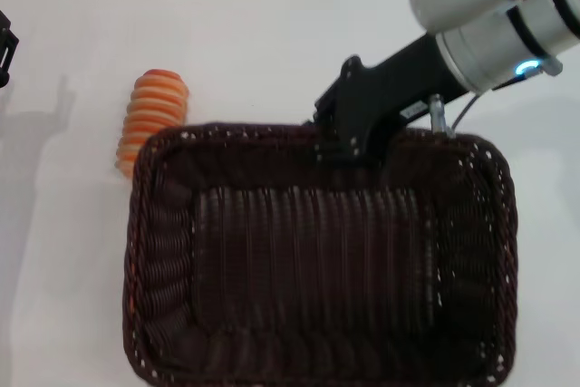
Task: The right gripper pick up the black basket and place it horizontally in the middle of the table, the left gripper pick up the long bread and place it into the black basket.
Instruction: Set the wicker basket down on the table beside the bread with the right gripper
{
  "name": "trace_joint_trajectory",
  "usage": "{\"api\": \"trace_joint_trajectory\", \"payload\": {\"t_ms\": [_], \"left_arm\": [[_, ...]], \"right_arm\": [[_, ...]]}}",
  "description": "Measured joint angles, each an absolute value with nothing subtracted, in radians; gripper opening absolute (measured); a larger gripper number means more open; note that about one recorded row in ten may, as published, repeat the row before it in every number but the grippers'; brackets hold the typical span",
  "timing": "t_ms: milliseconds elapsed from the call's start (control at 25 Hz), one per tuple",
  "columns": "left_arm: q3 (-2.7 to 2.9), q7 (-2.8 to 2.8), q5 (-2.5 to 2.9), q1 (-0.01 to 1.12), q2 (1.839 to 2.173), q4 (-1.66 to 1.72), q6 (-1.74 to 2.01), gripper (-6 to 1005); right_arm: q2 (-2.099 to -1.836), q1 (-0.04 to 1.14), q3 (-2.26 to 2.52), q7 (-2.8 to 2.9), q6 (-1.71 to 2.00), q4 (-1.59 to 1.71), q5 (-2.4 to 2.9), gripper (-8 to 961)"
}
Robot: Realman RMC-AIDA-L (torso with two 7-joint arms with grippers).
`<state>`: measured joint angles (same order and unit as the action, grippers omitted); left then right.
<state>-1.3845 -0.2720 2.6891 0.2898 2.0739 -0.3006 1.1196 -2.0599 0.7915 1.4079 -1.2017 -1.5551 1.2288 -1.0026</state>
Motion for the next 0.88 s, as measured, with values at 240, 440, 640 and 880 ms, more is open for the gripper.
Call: {"api": "trace_joint_trajectory", "payload": {"t_ms": [240, 440, 640, 880], "left_arm": [[-1.382, -0.274, 2.689, 0.286, 2.074, -0.301, 1.124, 759], [-1.381, -0.274, 2.689, 0.287, 2.075, -0.301, 1.126, 759], [-1.380, -0.275, 2.689, 0.287, 2.075, -0.301, 1.127, 759], [-1.379, -0.275, 2.689, 0.287, 2.075, -0.301, 1.128, 759]], "right_arm": [[-2.060, 0.814, 1.473, -1.143, -1.578, 1.230, -0.933, 182], [-2.060, 0.831, 1.492, -1.105, -1.587, 1.228, -0.878, 181], [-2.061, 0.838, 1.505, -1.089, -1.581, 1.225, -0.848, 199], [-2.063, 0.860, 1.509, -1.066, -1.569, 1.226, -0.813, 275]]}}
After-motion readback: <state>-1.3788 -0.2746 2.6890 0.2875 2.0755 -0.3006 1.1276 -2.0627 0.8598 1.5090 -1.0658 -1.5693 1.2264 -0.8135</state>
